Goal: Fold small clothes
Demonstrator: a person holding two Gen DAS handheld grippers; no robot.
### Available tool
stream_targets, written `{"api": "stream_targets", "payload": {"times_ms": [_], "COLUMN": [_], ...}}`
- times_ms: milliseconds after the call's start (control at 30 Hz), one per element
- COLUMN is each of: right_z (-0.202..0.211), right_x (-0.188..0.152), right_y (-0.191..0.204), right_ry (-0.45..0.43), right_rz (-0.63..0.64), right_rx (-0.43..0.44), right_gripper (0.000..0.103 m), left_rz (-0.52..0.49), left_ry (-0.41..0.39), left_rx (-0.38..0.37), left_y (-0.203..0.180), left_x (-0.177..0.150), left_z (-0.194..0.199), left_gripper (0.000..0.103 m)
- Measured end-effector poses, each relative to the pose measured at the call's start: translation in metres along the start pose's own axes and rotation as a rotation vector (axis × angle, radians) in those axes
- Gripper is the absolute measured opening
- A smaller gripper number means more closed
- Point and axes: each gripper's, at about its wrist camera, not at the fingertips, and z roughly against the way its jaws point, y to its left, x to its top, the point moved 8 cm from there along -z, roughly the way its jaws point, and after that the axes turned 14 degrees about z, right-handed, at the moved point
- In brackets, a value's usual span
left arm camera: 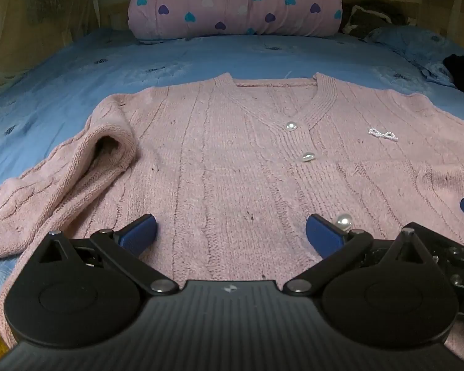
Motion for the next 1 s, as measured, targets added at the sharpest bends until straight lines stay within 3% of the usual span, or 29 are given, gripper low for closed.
{"api": "stream_targets", "payload": {"times_ms": [1000], "right_z": [-0.0002], "right_x": [-0.0005], "right_y": [0.0009], "right_ry": [-0.003], "right_rz": [0.018], "right_rx": [-0.008], "right_gripper": [0.103], "left_rz": [-0.002], "left_ry": [-0.007], "left_rx": [0.0], "left_y": [0.0005], "left_x": [-0.0007], "left_z": [0.0006], "left_gripper": [0.103]}}
